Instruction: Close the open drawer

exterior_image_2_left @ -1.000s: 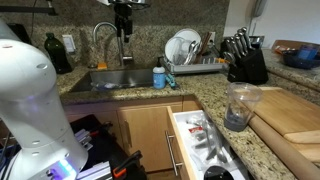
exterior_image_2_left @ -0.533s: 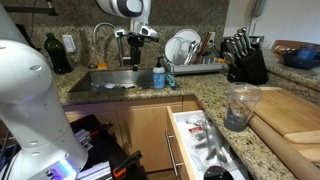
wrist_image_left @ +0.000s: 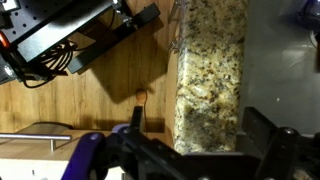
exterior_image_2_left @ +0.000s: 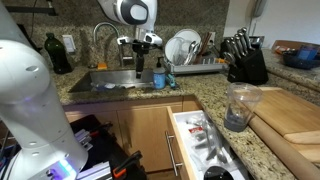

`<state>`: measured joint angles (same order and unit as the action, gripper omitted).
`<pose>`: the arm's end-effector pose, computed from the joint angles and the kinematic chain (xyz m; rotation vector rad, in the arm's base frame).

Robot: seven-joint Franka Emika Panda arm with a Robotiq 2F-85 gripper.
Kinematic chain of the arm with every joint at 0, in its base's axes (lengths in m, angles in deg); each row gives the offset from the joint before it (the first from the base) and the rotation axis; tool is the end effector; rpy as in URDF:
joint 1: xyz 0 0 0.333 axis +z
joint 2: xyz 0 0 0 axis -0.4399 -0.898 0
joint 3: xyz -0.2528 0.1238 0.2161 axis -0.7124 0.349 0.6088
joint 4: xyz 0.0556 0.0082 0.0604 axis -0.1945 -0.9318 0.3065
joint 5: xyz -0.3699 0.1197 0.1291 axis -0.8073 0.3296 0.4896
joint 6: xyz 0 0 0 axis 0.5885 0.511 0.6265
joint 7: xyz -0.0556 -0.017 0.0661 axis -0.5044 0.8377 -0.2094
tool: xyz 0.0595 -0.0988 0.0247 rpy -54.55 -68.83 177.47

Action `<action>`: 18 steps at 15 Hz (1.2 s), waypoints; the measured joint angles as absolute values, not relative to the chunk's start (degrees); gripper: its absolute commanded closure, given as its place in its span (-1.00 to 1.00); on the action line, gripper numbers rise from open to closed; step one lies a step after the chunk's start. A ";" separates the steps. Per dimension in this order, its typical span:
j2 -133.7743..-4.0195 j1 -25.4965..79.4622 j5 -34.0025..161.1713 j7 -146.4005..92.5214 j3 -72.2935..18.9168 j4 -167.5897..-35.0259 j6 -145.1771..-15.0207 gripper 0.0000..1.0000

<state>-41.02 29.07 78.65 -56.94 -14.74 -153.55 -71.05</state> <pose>0.4217 0.0906 0.3532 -2.9403 0.8334 0.2700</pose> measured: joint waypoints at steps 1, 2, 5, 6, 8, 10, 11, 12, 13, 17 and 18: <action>-41.23 28.62 78.01 -58.18 -15.31 -153.95 -70.97 -1.00; -41.43 27.80 76.81 -59.94 -16.22 -154.72 -70.86 -1.00; -41.85 24.04 73.10 -63.01 -20.09 -158.24 -69.67 -1.00; -41.99 22.75 71.72 -64.18 -21.26 -159.38 -68.82 -1.00; -42.51 20.88 69.23 -66.76 -22.78 -161.06 -67.66 -1.00; -42.92 20.53 68.99 -67.17 -23.44 -161.29 -66.60 -1.00; -42.95 20.54 68.99 -67.33 -23.45 -161.29 -66.54 -1.00; -42.95 20.54 68.99 -67.45 -23.44 -161.29 -66.51 -1.00; -42.95 20.58 69.00 -67.46 -23.44 -161.27 -66.54 -1.00; -46.16 20.33 68.58 -71.01 -23.99 -161.59 -70.31 -1.00; -48.05 20.07 68.53 -71.70 -24.69 -161.90 -72.68 -1.00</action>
<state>-48.05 20.07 68.53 -71.70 -24.69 -161.90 -72.68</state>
